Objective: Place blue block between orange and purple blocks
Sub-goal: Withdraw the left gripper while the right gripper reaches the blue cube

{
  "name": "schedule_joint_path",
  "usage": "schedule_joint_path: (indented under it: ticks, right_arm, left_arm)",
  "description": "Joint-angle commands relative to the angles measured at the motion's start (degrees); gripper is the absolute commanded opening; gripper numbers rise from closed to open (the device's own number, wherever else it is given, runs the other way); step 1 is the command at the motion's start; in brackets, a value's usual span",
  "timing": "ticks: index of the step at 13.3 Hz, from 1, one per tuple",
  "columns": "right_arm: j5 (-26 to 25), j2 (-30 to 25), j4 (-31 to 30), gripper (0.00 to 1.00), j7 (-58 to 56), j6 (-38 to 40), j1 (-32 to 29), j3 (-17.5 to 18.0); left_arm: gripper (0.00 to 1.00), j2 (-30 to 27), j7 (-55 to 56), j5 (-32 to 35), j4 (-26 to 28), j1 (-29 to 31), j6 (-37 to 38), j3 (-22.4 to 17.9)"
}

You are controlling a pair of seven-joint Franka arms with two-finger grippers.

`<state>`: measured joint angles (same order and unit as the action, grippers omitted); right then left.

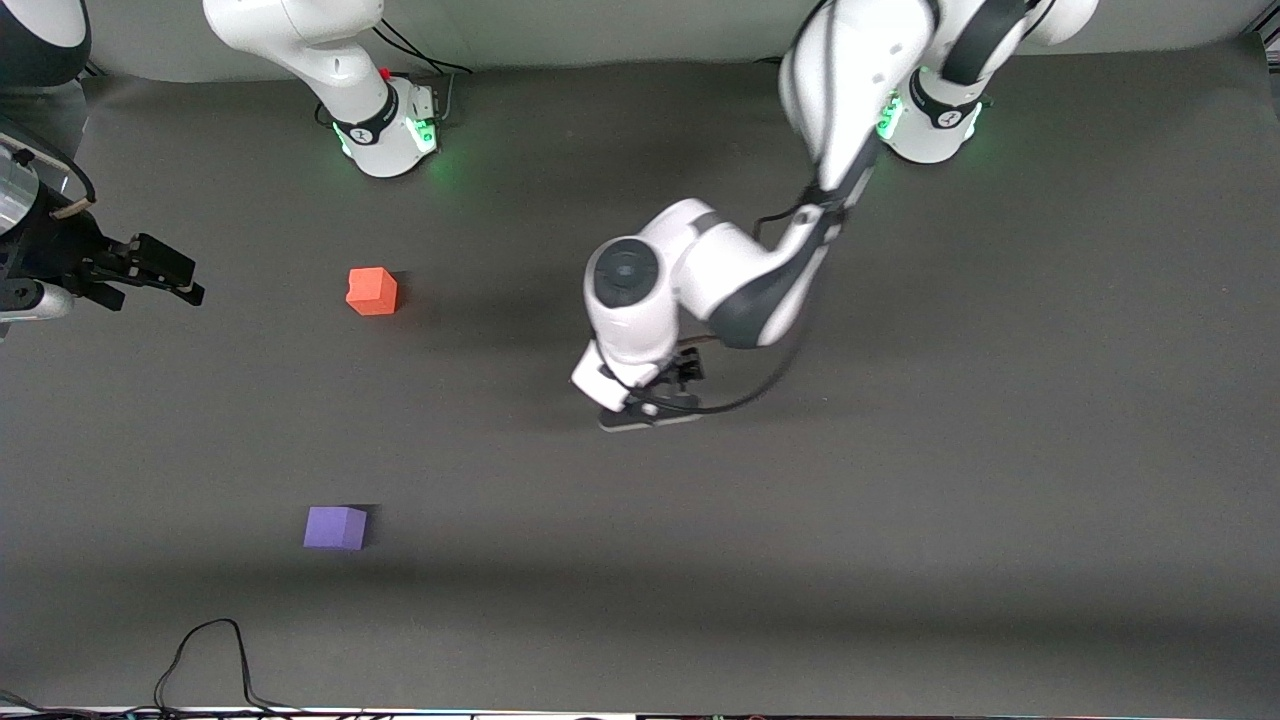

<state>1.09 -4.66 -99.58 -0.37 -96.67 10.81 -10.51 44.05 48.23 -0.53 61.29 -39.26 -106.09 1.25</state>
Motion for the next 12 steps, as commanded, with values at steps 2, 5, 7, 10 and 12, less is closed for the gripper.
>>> schedule_joint_path:
  ticks: [2,5,7,10,12]
  right_arm:
    - [0.58,4.54,2.1,1.0,-0.52,0.69,2.35,0.93]
    - [0.84,4.65,1.93,1.0,-1.3,2.97,4.38,1.02]
    - [1.02,4.83,1.67,1.0,-0.52,5.17,8.84,1.02]
    - [6.08,8.16,2.11,1.0,3.5,1.15,17.2,1.02]
    - [8.22,10.79,2.02,1.0,12.54,-4.11,21.42,1.02]
  left_arm:
    - [1.0,-13.08,-14.19,-5.27,6.71,13.12,9.92,0.95]
    - [1.0,-21.96,-27.28,-3.52,16.11,24.02,11.96,0.34]
    - [1.0,-26.54,-34.23,0.07,19.73,29.47,11.96,0.25]
    - [1.0,-30.85,-45.56,0.7,22.64,36.51,12.49,0.25]
    - [1.0,-32.44,-48.93,0.7,22.82,38.9,13.1,0.25]
